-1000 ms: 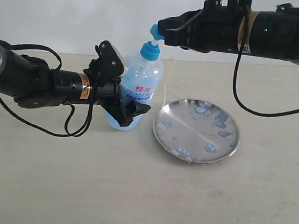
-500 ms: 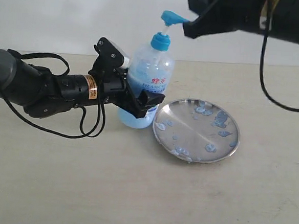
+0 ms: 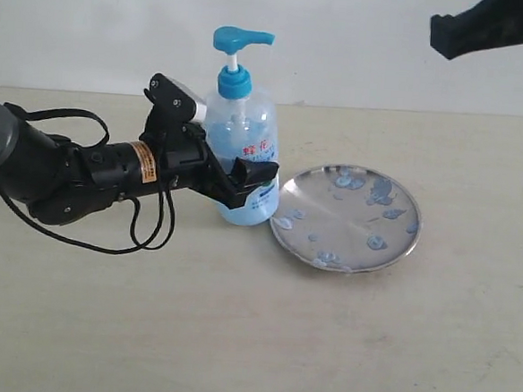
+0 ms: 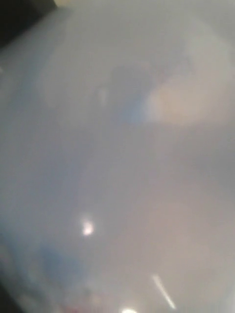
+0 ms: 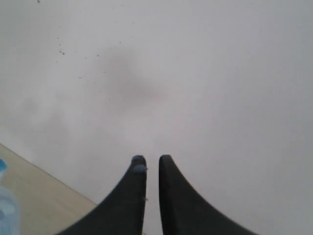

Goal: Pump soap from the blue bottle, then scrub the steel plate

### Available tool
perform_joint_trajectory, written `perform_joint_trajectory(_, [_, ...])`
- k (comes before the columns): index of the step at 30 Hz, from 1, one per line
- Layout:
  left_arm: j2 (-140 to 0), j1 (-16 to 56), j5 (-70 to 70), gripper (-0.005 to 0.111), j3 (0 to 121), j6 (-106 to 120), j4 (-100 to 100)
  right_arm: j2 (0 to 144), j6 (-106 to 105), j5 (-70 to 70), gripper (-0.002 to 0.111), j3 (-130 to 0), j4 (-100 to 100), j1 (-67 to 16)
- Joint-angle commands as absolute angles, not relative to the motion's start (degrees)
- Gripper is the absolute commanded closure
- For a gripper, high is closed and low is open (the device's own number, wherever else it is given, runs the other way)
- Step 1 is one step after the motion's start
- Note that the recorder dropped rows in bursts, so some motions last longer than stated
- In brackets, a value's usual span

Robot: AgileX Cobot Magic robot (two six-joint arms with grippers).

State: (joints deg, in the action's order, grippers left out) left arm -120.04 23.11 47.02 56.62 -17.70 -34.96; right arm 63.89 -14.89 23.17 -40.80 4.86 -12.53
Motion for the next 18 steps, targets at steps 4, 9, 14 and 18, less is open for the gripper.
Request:
perform_joint_trajectory(4, [-119.29, 21.19, 66.07, 0.102, 56.61, -16.01, -27.42, 60.11, -29.50, 26.31, 0.109, -37.80, -8.16, -12.53])
perform_joint_trajectory(9, [-119.29, 21.19, 59.92, 0.102, 56.73, -14.55, -25.12, 60.72, -29.90, 25.94, 0.109, -37.80, -8.50, -12.53])
perform_joint_trajectory(14, [-119.29, 21.19, 52.64, 0.102, 56.73, -14.55, -33.33, 60.73, -30.53, 25.83, 0.109, -37.80, -8.50, -12.53])
perform_joint_trajectory(18, [-119.29, 21.19, 52.24, 0.102, 56.73, -14.55, -33.60, 60.73, -30.54, 25.43, 0.109, -37.80, -8.50, -12.53])
